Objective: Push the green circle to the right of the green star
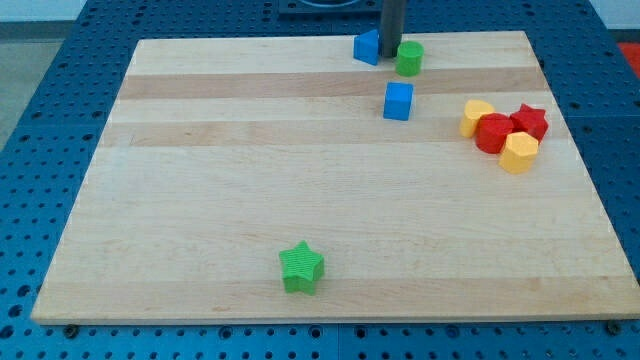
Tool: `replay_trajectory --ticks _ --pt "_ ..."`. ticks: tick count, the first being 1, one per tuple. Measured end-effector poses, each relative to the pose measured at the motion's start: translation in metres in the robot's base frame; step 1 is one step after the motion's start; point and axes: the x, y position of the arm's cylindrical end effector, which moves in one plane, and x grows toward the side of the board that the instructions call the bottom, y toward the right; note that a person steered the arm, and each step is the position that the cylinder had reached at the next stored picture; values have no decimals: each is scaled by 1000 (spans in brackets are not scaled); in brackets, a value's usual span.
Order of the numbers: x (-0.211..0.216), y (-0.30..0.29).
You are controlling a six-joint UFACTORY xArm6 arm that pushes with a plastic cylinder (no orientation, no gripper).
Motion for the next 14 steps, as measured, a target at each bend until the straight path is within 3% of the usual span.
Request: replay_trajectory --ticks 1,2,3,8,9,11,12,13,14 --pt "-3 -1" --pt "-41 -1" --pt "-46 36" --pt "49 58" --pt "58 43" --pt "67 -56" --pt "37 -65" --pt "37 -93" --pt "56 -126"
